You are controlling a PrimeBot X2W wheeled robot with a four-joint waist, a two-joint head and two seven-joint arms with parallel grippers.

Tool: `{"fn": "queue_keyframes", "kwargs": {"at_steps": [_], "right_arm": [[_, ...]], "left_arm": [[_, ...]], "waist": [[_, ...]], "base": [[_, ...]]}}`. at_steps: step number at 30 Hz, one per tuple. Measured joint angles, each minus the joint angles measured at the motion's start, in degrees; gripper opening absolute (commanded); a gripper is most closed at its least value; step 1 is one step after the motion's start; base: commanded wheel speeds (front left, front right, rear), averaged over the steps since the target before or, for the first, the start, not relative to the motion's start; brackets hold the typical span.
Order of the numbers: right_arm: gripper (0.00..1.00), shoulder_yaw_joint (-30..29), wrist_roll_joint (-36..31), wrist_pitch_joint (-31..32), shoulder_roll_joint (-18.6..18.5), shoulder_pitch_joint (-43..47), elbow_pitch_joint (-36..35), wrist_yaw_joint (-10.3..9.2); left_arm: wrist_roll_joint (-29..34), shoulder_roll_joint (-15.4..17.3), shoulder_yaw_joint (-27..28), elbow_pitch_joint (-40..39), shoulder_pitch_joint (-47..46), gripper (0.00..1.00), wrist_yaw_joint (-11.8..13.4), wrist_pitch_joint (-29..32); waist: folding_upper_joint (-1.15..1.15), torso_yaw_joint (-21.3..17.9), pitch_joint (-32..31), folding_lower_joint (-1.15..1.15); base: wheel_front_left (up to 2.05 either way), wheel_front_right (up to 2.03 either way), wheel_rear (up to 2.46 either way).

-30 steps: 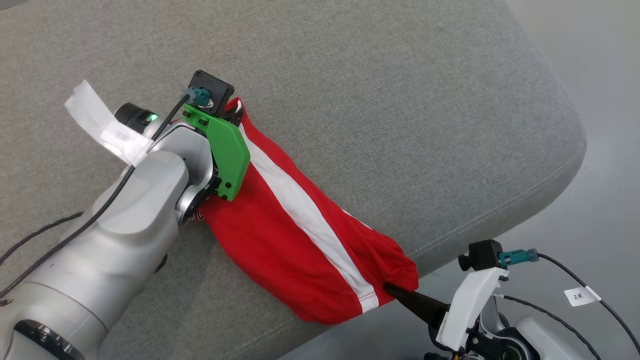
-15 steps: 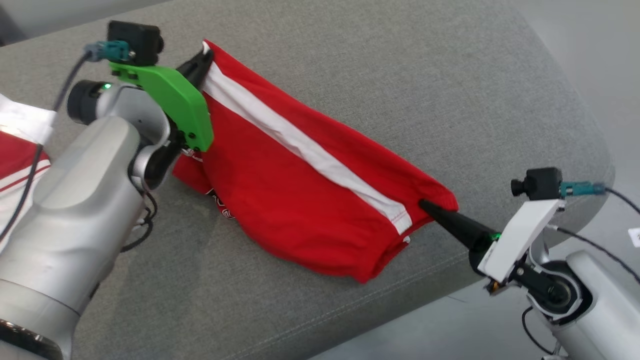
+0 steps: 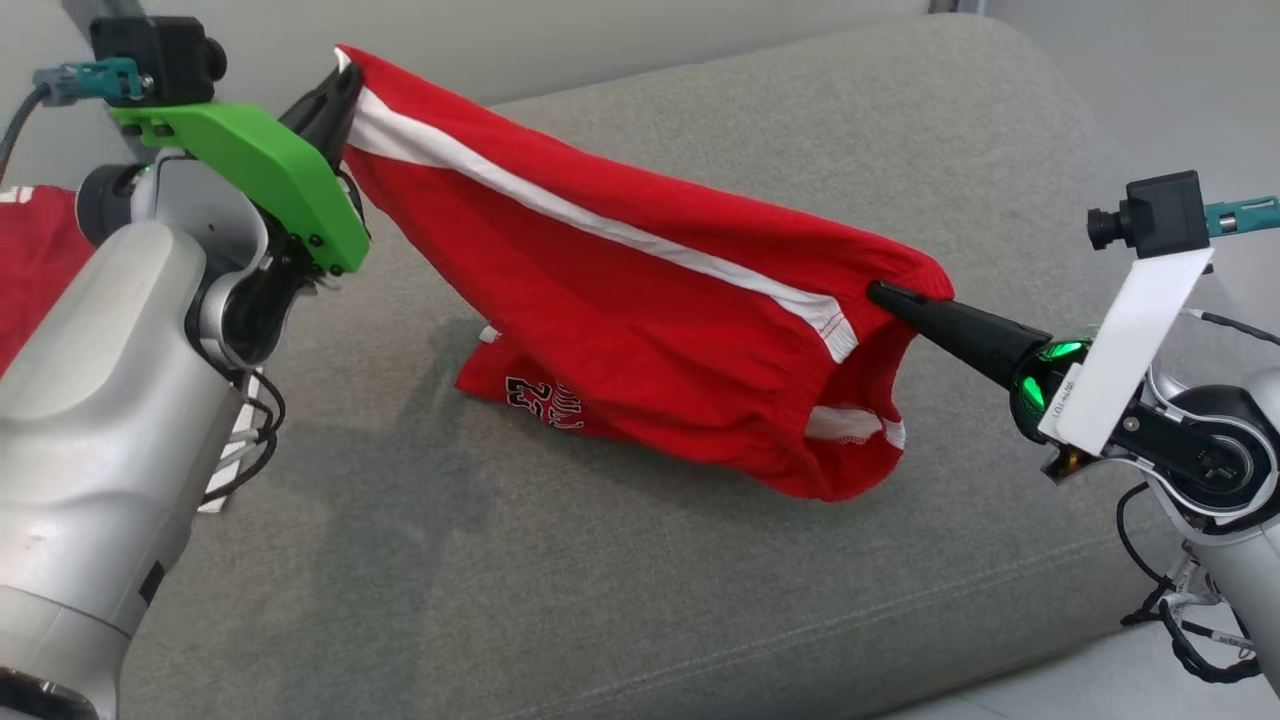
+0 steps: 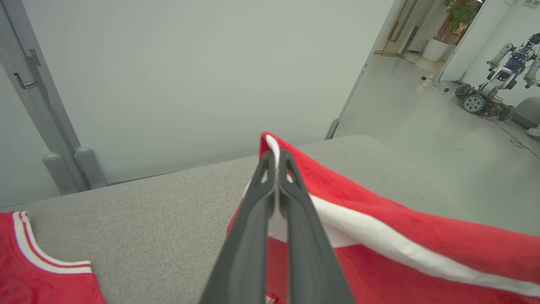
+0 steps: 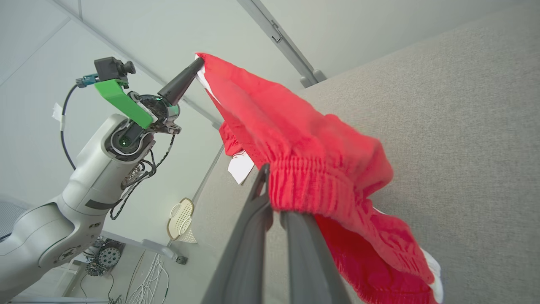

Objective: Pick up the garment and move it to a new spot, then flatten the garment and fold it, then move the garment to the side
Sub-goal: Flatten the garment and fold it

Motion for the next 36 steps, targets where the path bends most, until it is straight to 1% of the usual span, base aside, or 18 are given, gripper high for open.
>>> {"fn": "queue_keyframes", "kwargs": {"at_steps": [4, 6, 11, 13, 16, 17, 19, 21, 22, 25, 31, 36], "right_arm": [[0.0, 0.43, 3.12, 3.18, -1.3, 1.24, -1.21, 0.0], [0.0, 1.09, 4.66, 4.48, -1.64, 3.02, -2.47, 0.0], [0.0, 1.21, 8.98, 6.43, -2.05, 6.62, -6.89, 0.0], [0.0, 0.01, 11.31, 6.73, -2.07, 7.4, -9.65, -0.08], [0.0, -1.98, 14.04, 6.73, -2.18, 8.15, -13.56, -0.14], [0.0, -2.7, 14.94, 6.73, -2.32, 8.46, -14.91, -0.16], [0.0, -4.21, 16.79, 6.71, -2.37, 8.82, -17.33, -0.8], [0.0, -6.35, 19.31, 6.27, -2.36, 9.12, -19.67, -1.94], [0.0, -7.16, 20.17, 6.14, -2.36, 9.22, -20.35, -2.11], [0.0, -8.15, 22.03, 6.14, -2.6, 9.83, -22.04, -2.92], [0.0, -9.06, 23.86, 6.14, -2.98, 12.28, -25.54, -4.2], [0.0, -10.91, 23.83, 5.3, -4.22, 14.03, -26.04, -5.32]], "left_arm": [[-1.91, 0.23, -0.22, -1.46, 2.81, 0.0, -0.14, 1.72], [-2.53, 0.99, -0.52, -2.49, 4.0, 0.0, -0.14, 2.85], [-4.58, 5.01, 0.02, -6.16, 7.71, 0.0, -0.13, 5.6], [-6.16, 6.79, 0.76, -8.5, 8.44, 0.0, -0.09, 6.71], [-6.81, 9.13, 2.25, -12.66, 8.5, 0.0, 0.12, 7.25], [-7.05, 9.94, 2.99, -14.1, 8.5, 0.0, 0.53, 7.25], [-7.54, 11.84, 4.54, -16.99, 8.48, 0.0, 1.3, 7.43], [-8.34, 13.83, 5.93, -20.3, 8.38, 0.0, 2.03, 8.06], [-8.81, 14.71, 6.55, -21.71, 8.35, 0.0, 2.34, 8.06], [-9.61, 16.34, 8.11, -25.91, 8.34, 0.0, 3.31, 8.35], [-11.8, 19.09, 10.0, -34.5, 8.97, 0.0, 6.28, 10.13], [-13.76, 20.83, 10.47, -39.18, 13.5, 0.0, 8.6, 11.27]], "waist": [[0.0, 2.28, -2.58, 0.0], [0.0, 3.43, -3.7, 0.0], [0.0, 5.67, -6.22, 0.0], [0.0, 6.28, -7.02, 0.0], [0.0, 6.9, -7.84, 0.0], [0.0, 7.03, -8.07, 0.0], [0.0, 7.19, -8.4, 0.0], [0.0, 7.31, -8.38, 0.0], [0.0, 7.39, -8.33, 0.0], [0.0, 7.51, -8.39, 0.0], [0.0, 7.97, -8.5, 0.0], [0.0, 8.74, -8.72, 0.0]], "base": [[0.0, 0.0, 0.0], [0.0, 0.0, 0.0], [0.0, 0.0, 0.0], [0.0, 0.0, 0.0], [0.0, 0.0, 0.0], [0.0, 0.0, 0.0], [0.0, 0.0, 0.0], [0.0, 0.0, 0.0], [0.0, 0.0, 0.0], [0.0, 0.0, 0.0], [0.0, 0.0, 0.0], [0.0, 0.0, 0.0]]}}
